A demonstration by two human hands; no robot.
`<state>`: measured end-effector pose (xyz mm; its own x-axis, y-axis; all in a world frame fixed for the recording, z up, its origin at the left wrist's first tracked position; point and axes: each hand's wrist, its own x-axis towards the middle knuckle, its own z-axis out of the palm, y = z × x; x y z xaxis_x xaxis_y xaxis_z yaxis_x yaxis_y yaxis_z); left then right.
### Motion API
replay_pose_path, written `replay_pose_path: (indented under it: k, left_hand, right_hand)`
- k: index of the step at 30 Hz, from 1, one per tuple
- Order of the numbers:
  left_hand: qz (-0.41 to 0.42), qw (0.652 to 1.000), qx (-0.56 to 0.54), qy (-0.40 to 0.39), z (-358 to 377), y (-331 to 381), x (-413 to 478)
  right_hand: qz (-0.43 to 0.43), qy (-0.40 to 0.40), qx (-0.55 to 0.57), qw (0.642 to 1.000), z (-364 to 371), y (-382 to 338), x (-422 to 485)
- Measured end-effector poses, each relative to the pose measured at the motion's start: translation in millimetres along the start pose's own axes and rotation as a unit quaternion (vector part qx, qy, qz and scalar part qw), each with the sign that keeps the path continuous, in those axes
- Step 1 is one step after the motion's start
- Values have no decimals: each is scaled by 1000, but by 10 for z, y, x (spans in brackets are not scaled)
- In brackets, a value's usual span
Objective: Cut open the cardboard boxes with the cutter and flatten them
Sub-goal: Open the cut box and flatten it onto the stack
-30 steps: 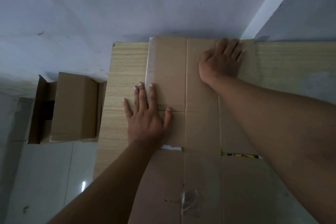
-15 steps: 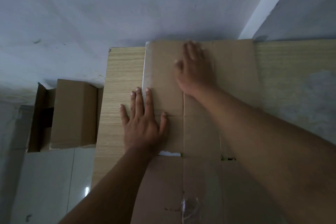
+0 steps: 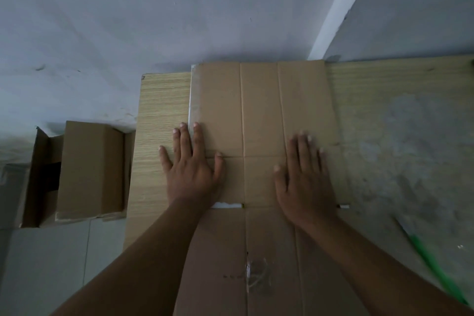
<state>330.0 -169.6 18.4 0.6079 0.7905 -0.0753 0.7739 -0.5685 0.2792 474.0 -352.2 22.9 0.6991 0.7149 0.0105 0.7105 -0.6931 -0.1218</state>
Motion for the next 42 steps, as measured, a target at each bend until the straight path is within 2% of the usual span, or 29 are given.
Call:
replay_pose_path:
  k: [5,10,15,18,22,24,28,30,36,42]
  left_hand:
    - [8,1000,-3,0,6,-9,-2]
    - [9,999,-44,10,-9,-52,-148]
    - [8,997,-76,22,-14,-136,-715]
    - [-19,994,-99,30,-1,-161,-1010]
    - [-70,985,-150,55,-29,-133,-1150]
    - [-103,974,-197,47,-60,-88,-1123]
    - [-183,949,-257,17,-186,7,-959]
    - [-197,939,-283,3,-255,-2,-910]
    - [-177,917,-356,-26,-429,-83,-970]
    - [-127,928,-349,15,-693,284,-1136]
  right_hand:
    - [-44,1,6,999,-13,16,-611]
    - [-14,19,14,1000,-19,-3,-578]
    - [17,16,15,1000,3,23,-583]
    - [104,32,35,993,12,20,-581]
    - [248,84,117,958,-21,79,-563]
    - [281,105,171,939,-93,101,-536]
    - [336,70,206,916,-233,236,-488]
    - [329,37,229,915,-317,328,-475]
    - [228,-28,268,936,-501,565,-615]
    - [177,43,319,930,-823,776,-686]
